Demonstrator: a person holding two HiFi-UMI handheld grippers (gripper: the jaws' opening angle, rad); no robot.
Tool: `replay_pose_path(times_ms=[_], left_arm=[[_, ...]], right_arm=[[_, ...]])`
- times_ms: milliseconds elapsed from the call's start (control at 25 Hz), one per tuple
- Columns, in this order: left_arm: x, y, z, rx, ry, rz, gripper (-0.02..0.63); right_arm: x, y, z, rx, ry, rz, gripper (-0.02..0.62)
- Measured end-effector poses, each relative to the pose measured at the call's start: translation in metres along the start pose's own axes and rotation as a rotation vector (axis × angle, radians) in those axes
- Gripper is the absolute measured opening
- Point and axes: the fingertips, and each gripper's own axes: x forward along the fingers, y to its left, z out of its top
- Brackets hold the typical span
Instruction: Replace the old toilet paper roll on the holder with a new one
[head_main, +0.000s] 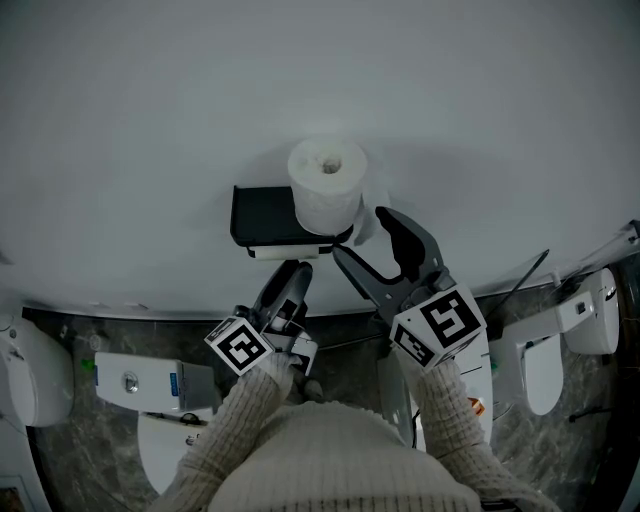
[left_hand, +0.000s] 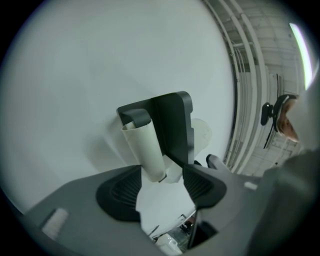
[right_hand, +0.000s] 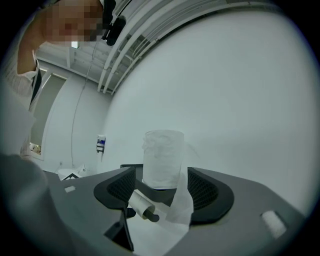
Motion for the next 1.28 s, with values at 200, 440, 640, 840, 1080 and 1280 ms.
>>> replay_pose_path(times_ms=[200,440,640,840,1080,1280], left_arm=[[0.001,-0.004,0.002,-0.014,-0.02,-0.026,0.268],[0.002,0.004,0.008,-0.032,-0.044,-0.022,0.282],[0.006,0.012,0.013,-0.04,-0.055,-0.018,0.291],[0.006,0.016,0.015,-0.044,-0.062,-0.004,0.293],[0.013,0.018,0.021,-0.082,-0.078,-0.027,0.291],[0.011,0.023,0.023,-0.078,-0.072,-0.037,0.252]], right_arm=[[0.011,0.0,0.016,0.003,-0.042,0.013,0.381],[0.031,-0.006,0.029,-0.016,-0.065,0.009,0.415],[0.042,-0.007,0.036,-0.013,-0.073,0.017,0.433],[0.048,-0.004,0.037,-0.024,-0.055,0.028,0.437],[0.06,-0.003,0.036,-0.035,-0.052,0.034,0.436],[0.064,-0.005,0.035,-0.023,-0.056,0.022,0.426]])
